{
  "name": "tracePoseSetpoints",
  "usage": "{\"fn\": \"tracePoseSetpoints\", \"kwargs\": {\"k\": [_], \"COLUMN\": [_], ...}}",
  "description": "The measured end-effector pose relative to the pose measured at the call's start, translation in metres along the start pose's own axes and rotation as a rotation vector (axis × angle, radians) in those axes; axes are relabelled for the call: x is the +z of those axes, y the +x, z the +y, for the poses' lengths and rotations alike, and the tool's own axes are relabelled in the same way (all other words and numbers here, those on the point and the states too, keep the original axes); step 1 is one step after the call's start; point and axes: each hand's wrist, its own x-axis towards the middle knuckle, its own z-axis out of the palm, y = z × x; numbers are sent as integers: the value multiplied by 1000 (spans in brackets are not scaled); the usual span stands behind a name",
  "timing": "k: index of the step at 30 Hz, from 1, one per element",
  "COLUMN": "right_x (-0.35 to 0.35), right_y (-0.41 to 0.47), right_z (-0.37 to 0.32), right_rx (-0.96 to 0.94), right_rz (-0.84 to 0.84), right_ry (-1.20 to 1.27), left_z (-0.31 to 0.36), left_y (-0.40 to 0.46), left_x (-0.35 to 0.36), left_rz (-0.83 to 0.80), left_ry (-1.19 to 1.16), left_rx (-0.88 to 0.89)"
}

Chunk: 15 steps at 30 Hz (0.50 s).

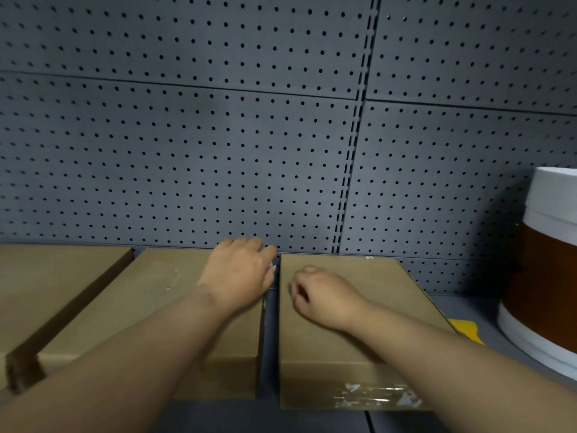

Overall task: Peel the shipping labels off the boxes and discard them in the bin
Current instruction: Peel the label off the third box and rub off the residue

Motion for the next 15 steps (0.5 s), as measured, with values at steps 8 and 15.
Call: {"fn": "tracePoseSetpoints", "kwargs": {"k": [8, 15], "right_x": [-20, 10], "right_y": [-7, 32], "right_z": [66, 24], "right_rx": [168, 169], "right_rz": [-89, -10], "right_ry": [-67, -62], "left_z": [-2, 5], "left_y": [0, 0], "left_x": [-1, 2], "left_rz": [22, -15], "left_ry": [-27, -26], "left_rx": [-11, -48]}}
